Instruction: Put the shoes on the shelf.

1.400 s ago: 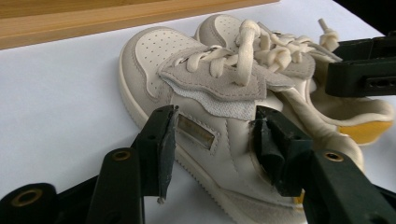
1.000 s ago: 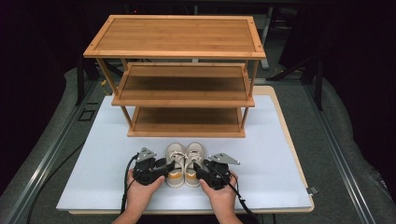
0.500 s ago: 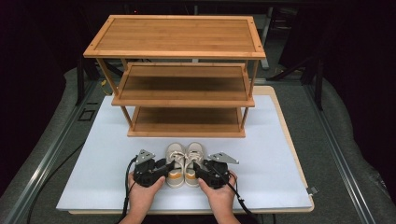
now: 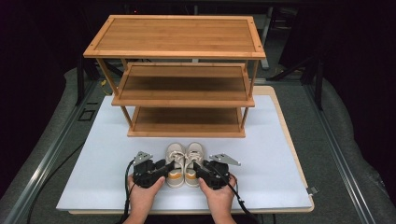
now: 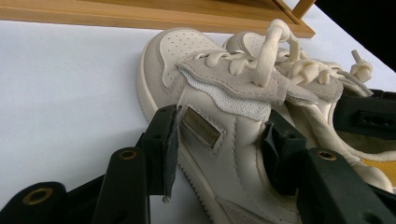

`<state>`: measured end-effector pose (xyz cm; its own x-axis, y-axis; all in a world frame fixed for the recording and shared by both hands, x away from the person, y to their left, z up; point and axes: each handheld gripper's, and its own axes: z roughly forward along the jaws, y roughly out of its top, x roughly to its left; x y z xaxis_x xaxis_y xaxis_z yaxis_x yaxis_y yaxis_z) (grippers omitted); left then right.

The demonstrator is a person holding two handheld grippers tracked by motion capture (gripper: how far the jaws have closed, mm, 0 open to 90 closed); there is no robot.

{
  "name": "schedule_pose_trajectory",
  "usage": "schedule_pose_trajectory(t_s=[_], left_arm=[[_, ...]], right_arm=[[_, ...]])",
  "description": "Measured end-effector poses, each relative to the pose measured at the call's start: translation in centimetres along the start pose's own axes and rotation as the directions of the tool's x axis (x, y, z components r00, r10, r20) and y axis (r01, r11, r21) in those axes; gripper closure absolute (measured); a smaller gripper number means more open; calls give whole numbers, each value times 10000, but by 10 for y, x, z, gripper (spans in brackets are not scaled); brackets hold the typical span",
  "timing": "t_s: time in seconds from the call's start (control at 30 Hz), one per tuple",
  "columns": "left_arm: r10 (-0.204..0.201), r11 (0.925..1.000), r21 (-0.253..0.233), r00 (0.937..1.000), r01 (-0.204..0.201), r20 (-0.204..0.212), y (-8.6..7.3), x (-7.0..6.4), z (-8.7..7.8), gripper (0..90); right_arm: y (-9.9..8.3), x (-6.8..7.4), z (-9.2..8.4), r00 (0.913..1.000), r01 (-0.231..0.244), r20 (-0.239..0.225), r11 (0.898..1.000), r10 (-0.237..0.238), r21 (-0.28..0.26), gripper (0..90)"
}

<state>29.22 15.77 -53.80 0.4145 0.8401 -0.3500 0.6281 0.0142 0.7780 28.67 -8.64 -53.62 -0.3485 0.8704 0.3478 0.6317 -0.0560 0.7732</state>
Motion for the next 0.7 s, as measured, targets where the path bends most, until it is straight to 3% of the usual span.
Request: schedule_pose_trajectory(t_s=[0.23, 0.43, 0.7], left_arm=[[195, 9996, 207, 9998, -194, -46, 3, -1, 1, 547], [77, 10000, 16, 9999, -77, 65, 7, 2, 5, 582], [91, 9999, -87, 10000, -91, -18, 7, 1, 6, 602]], right_arm=[[0, -2, 0, 9995, -289, -110, 9996, 288, -44, 565], [2, -4, 2, 9980, -620, -134, 9980, 619, -91, 576], [2, -4, 2, 9981, -610, -112, 9981, 609, -101, 582]])
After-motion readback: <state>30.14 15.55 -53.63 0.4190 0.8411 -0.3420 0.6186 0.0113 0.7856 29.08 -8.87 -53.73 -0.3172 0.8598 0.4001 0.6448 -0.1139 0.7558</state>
